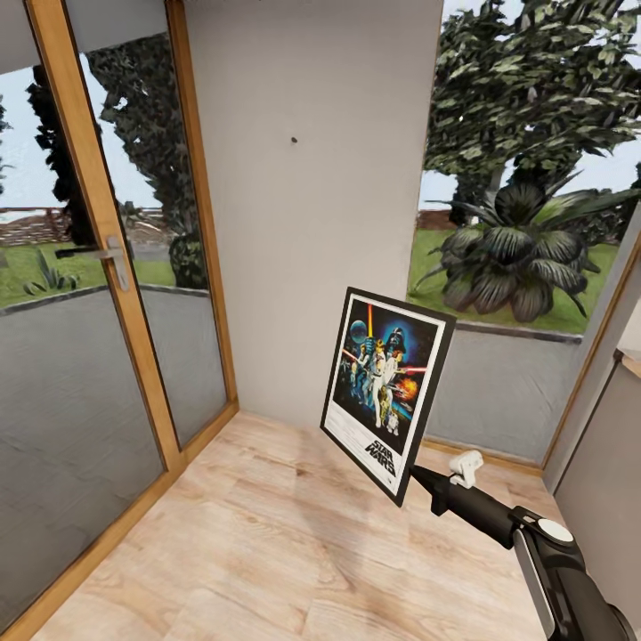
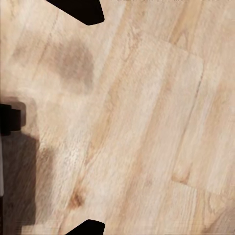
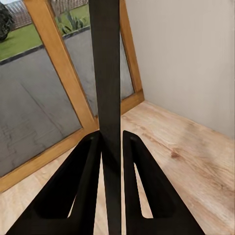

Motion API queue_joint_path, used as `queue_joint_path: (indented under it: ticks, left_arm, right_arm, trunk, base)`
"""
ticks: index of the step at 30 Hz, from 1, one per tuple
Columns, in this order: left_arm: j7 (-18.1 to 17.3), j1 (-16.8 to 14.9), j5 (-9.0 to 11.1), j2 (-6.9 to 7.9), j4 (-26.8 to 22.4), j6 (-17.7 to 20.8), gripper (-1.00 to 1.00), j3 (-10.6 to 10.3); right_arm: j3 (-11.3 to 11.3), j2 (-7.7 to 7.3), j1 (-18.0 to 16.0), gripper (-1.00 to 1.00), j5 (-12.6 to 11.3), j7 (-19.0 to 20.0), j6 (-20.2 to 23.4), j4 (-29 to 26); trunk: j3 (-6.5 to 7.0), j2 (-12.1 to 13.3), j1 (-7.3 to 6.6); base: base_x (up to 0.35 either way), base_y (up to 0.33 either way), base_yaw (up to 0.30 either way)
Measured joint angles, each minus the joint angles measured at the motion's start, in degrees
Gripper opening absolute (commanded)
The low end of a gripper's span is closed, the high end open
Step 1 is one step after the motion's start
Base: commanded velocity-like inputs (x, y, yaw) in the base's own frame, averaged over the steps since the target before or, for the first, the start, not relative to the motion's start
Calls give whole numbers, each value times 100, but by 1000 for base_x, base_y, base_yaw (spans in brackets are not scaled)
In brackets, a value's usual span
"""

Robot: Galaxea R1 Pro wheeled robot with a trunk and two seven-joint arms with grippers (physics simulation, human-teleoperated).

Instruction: Pick up the poster from the kitchen countertop and hang it on one of the wall nails in the kitchen.

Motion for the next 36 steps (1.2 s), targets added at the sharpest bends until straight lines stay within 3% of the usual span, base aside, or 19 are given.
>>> queue_joint_path:
  ticks: [36]
  left_arm:
    - [0, -2, 0, 0, 0, 0, 100, 0]
  right_arm:
    - [-5, 0, 0, -100, -5, 0, -3, 0]
  trunk:
    - [647, 1445, -791]
  base:
    - [0, 0, 0]
